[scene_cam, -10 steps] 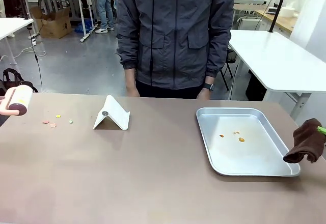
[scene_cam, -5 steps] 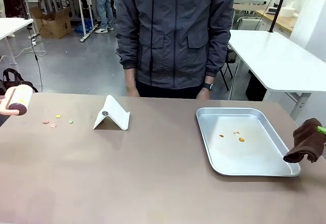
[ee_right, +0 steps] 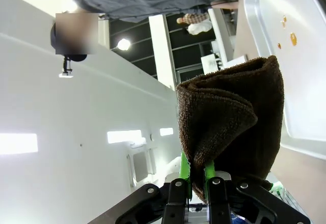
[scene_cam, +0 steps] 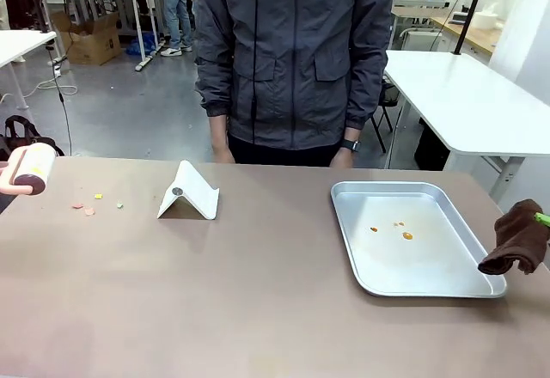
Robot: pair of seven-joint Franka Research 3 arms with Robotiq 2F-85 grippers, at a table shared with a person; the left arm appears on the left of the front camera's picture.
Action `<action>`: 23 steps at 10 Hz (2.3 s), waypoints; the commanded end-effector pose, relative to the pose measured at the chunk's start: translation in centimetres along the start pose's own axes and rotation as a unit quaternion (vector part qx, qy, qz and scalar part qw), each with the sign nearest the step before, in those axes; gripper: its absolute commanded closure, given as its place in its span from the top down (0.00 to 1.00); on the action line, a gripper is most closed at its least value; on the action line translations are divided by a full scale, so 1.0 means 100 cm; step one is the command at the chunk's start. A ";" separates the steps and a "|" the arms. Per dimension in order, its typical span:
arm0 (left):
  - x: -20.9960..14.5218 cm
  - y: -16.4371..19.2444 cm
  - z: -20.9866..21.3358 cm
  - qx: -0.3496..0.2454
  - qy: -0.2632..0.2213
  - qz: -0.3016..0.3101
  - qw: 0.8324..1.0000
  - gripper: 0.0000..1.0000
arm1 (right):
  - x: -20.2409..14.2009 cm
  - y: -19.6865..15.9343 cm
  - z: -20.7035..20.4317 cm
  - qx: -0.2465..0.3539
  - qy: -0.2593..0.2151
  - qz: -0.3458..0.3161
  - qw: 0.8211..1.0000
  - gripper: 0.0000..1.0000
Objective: Clean the surface of the table.
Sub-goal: If a person points to the right, clean the right side of the table with your right hand, and if they point to the left, clean the left side with your left hand.
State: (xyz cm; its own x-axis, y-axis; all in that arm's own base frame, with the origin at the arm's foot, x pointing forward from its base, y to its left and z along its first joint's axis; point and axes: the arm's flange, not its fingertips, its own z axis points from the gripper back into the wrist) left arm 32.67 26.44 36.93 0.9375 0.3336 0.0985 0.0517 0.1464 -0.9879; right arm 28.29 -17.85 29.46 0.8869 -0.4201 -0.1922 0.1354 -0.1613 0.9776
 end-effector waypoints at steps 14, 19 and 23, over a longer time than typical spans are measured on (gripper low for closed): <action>-0.005 -0.004 -0.002 -0.001 -0.001 -0.003 1.000 0.00 | -0.001 0.008 -0.002 -0.006 0.000 -0.009 1.000 0.00; -0.005 -0.004 -0.002 -0.001 -0.001 -0.003 1.000 0.00 | -0.001 0.008 -0.002 -0.006 0.000 -0.009 1.000 0.00; -0.005 -0.004 -0.002 -0.001 -0.001 -0.003 1.000 0.00 | -0.002 0.028 -0.040 -0.063 0.011 0.091 0.994 0.12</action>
State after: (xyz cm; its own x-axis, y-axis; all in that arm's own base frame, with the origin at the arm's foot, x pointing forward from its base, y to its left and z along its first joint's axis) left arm 32.67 26.42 36.92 0.9378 0.3331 0.0982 0.0514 0.1464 -0.9879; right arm 29.77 -17.32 30.13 0.8931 -0.4321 -0.1253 0.1150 -0.0501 0.9921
